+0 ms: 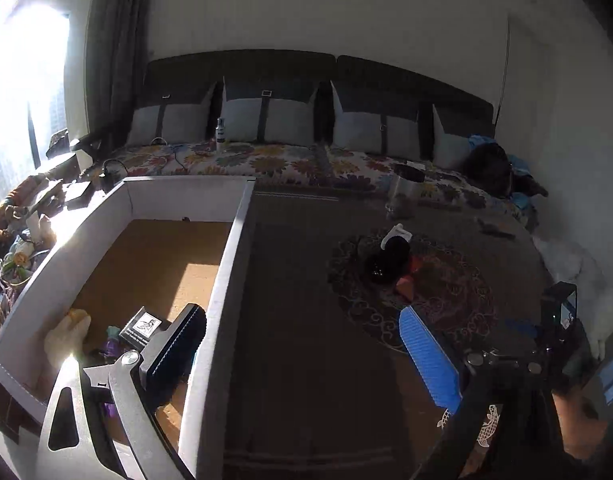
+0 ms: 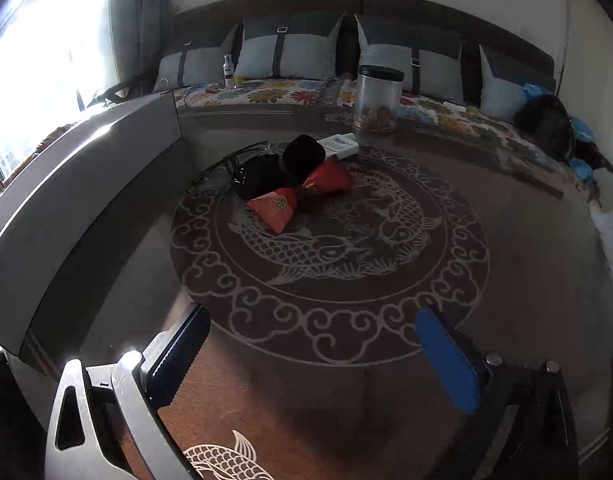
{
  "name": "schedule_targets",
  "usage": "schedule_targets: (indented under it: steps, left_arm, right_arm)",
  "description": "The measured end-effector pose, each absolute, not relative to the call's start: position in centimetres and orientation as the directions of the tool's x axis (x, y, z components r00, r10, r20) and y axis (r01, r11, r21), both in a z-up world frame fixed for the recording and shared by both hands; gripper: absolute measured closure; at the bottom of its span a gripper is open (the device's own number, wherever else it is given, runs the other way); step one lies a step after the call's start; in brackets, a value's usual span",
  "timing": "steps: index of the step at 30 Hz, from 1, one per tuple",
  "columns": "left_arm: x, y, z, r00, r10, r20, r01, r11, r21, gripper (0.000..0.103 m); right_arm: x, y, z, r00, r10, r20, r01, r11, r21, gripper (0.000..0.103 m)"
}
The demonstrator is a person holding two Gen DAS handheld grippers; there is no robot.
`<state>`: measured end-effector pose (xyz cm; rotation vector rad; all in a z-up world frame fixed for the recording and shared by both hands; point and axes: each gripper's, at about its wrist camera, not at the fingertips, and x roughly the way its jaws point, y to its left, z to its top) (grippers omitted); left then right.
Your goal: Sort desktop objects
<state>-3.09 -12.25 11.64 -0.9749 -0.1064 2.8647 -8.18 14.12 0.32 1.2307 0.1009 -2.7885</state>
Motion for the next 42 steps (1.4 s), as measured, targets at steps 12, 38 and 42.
schedule_targets:
  steps: [12, 38, 42]
  left_arm:
    - [-8.6, 4.6, -1.4, -0.601, 0.171, -0.781, -0.250, -0.968, -0.020, 0.000]
    - [-12.2, 4.5, -5.1, -0.561, 0.105, -0.821, -0.177, -0.984, -0.005, 0.000]
    - [-12.2, 4.6, -5.1, -0.561, 0.105, -0.821, -0.176, -0.984, -0.006, 0.000]
  right_arm:
    - [-8.1, 24.1, -3.1, -0.607, 0.057, -0.793, -0.033, -0.998, -0.047, 0.001]
    - [-8.1, 24.2, -4.5, -0.581, 0.017, -0.814, -0.007, -1.000, -0.017, 0.000]
    - [-8.1, 24.2, -4.5, -0.581, 0.017, -0.814, -0.006, -1.000, -0.017, 0.000]
